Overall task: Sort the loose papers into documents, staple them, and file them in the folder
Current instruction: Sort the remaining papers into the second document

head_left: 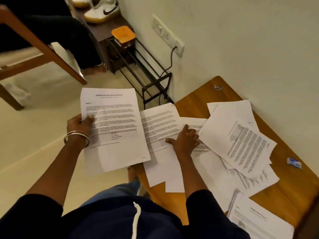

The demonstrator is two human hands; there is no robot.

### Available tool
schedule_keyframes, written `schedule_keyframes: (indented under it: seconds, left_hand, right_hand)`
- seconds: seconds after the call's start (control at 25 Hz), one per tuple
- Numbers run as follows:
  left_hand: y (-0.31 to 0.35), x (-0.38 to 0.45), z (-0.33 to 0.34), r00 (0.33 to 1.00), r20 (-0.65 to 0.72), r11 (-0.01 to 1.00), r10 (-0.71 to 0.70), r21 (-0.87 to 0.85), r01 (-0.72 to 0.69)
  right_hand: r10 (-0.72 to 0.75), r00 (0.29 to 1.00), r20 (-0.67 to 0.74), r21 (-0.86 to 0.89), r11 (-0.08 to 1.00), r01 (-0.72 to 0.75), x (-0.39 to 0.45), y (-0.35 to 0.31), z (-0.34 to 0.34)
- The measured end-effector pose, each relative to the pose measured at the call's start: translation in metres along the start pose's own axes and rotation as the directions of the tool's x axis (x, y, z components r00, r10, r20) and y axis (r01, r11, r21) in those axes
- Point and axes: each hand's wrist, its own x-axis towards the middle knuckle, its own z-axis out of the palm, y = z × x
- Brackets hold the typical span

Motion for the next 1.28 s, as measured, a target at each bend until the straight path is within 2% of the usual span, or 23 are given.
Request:
schedule_keyframes:
  seconds: [0.08,0.16,0.28,0.36,0.52,0.72,1.0,1.08,1.2,1.28]
  left_hand:
    - [-0.006,-0.006,-0.002,0.998,0.027,0.998,-0.048,-0.028,0.049]
    - [-0.017,-0.010,-0.005,0.996,0.033,0.996,-0.084,-0.016,0.084]
    - [-0.031,-0.013,-0.008,0.990,0.053,0.991,-0.129,-0.032,0.131]
    - [-0.033,-0.012,-0.008,0.989,0.047,0.989,-0.143,-0.039,0.145]
    - [-0.019,-0.014,0.012,0.988,0.100,0.990,-0.121,-0.060,0.127]
    - [0.001,-0.018,0.042,0.978,0.200,0.997,-0.065,-0.027,0.071]
    - [0.012,-0.024,0.061,0.957,0.280,0.996,-0.077,-0.012,0.084]
    - [0.021,-0.027,0.060,0.898,0.425,0.990,-0.115,-0.027,0.140]
    - [0.042,-0.034,0.066,0.691,0.713,0.970,-0.118,-0.066,0.233]
    - [0.058,-0.044,0.084,0.587,0.806,0.981,-0.072,-0.051,0.190]
  right_hand:
    - [0.077,0.996,0.039,0.128,0.988,-0.081,0.011,0.003,-0.001]
    - [0.106,0.992,0.072,0.387,0.914,-0.126,0.024,0.007,-0.002]
    - [0.162,0.986,0.031,0.727,0.674,-0.134,0.025,0.021,-0.018]
    - [0.229,0.973,0.044,0.831,0.532,-0.163,0.018,0.036,-0.030]
    - [0.227,0.968,0.103,0.922,0.344,-0.179,-0.001,0.070,-0.036]
    - [0.305,0.941,0.147,0.927,0.290,-0.239,-0.019,0.105,-0.016]
    - [0.334,0.927,0.169,0.946,0.209,-0.248,-0.028,0.113,-0.017]
    - [0.335,0.929,0.156,0.954,0.192,-0.229,-0.029,0.113,-0.021]
    - [0.310,0.944,0.112,0.978,0.133,-0.160,-0.029,0.113,-0.033]
    - [0.230,0.969,0.089,0.991,0.074,-0.109,-0.031,0.111,-0.043]
